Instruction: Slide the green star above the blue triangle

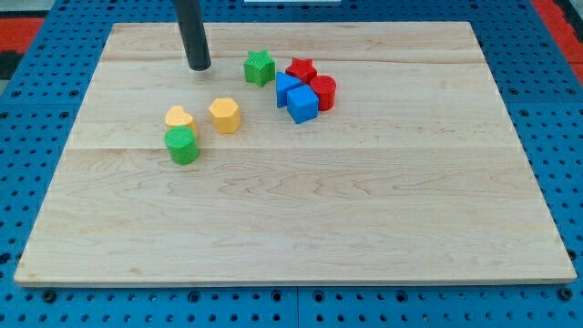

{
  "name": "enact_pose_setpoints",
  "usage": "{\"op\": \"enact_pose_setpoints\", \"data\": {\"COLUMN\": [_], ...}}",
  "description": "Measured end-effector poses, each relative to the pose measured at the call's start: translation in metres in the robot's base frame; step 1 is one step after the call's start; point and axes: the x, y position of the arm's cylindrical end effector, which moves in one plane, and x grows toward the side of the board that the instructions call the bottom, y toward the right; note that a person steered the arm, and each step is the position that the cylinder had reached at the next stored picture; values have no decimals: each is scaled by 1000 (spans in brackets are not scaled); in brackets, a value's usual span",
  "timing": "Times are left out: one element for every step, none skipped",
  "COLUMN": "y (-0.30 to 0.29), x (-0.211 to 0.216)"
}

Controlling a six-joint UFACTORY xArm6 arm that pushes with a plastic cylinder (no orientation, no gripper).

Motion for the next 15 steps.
{"op": "enact_pose_setpoints", "data": {"y": [21, 37, 39, 43, 52, 62, 64, 64, 65, 65, 67, 70, 68, 53, 55], "x": [-3, 1, 3, 3, 3, 3, 3, 3, 3, 3, 3, 3, 2, -16, -34]}}
